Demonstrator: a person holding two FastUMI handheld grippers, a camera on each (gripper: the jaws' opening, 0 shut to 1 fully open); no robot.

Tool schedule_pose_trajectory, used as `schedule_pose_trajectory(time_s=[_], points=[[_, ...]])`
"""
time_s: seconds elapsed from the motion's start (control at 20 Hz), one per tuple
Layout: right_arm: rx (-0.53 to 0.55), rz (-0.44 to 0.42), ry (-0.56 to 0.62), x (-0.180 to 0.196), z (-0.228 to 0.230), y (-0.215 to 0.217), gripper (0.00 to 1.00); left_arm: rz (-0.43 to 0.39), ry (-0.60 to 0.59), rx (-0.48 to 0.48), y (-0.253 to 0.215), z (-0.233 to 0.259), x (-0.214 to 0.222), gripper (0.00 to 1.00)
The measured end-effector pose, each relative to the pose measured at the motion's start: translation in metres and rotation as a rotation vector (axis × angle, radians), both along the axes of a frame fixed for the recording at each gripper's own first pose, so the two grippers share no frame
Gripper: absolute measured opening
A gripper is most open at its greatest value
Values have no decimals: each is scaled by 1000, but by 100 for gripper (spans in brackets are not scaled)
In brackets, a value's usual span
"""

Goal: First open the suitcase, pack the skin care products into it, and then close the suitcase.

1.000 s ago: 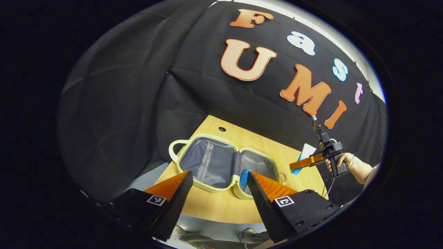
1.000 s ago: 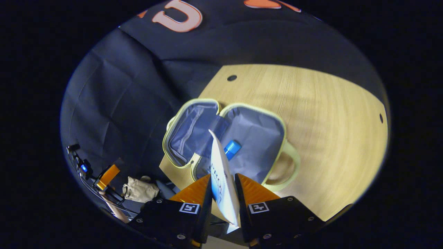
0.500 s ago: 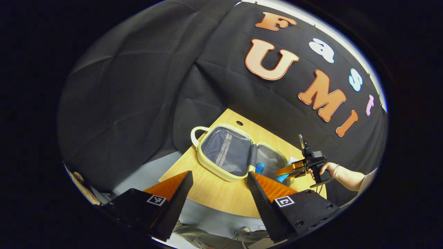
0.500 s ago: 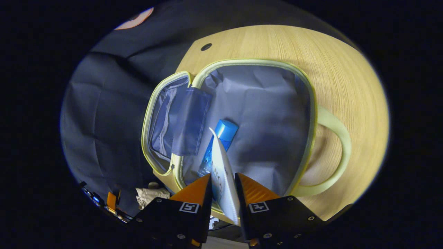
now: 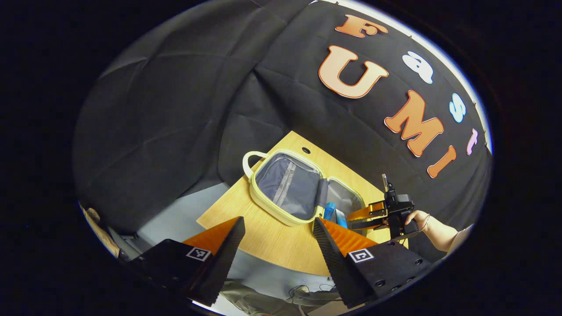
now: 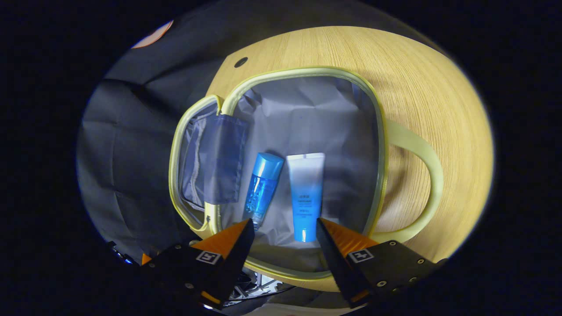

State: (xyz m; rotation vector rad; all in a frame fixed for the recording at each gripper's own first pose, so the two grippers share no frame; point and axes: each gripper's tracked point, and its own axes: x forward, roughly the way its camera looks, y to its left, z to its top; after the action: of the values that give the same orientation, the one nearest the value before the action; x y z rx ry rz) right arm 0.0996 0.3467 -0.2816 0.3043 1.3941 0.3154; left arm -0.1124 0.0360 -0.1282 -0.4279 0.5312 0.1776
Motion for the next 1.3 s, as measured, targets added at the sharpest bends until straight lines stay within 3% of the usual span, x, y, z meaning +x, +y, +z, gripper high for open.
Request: schedule_pose_trajectory(time_s=[0.05, 0.25, 0.4, 0.65, 1.0, 1.3], points=[[21, 1, -14, -3, 5, 3, 96, -5, -9, -12, -3, 2, 6, 97], [96, 38, -117, -6, 40, 2, 96, -2, -43, -49, -6, 8, 31, 98], [162, 55, -277, 3, 74, -5, 95, 3, -58, -62, 4, 11, 56, 98], [221, -8, -495, 26, 128, -41, 95, 32, -16, -88, 43, -6, 105, 98], [63, -236, -750, 68, 173, -133, 95, 94, 51, -136, 112, -44, 175, 98], [-31, -318, -753, 57, 166, -165, 95, 41, 48, -219, 154, -82, 238, 98]])
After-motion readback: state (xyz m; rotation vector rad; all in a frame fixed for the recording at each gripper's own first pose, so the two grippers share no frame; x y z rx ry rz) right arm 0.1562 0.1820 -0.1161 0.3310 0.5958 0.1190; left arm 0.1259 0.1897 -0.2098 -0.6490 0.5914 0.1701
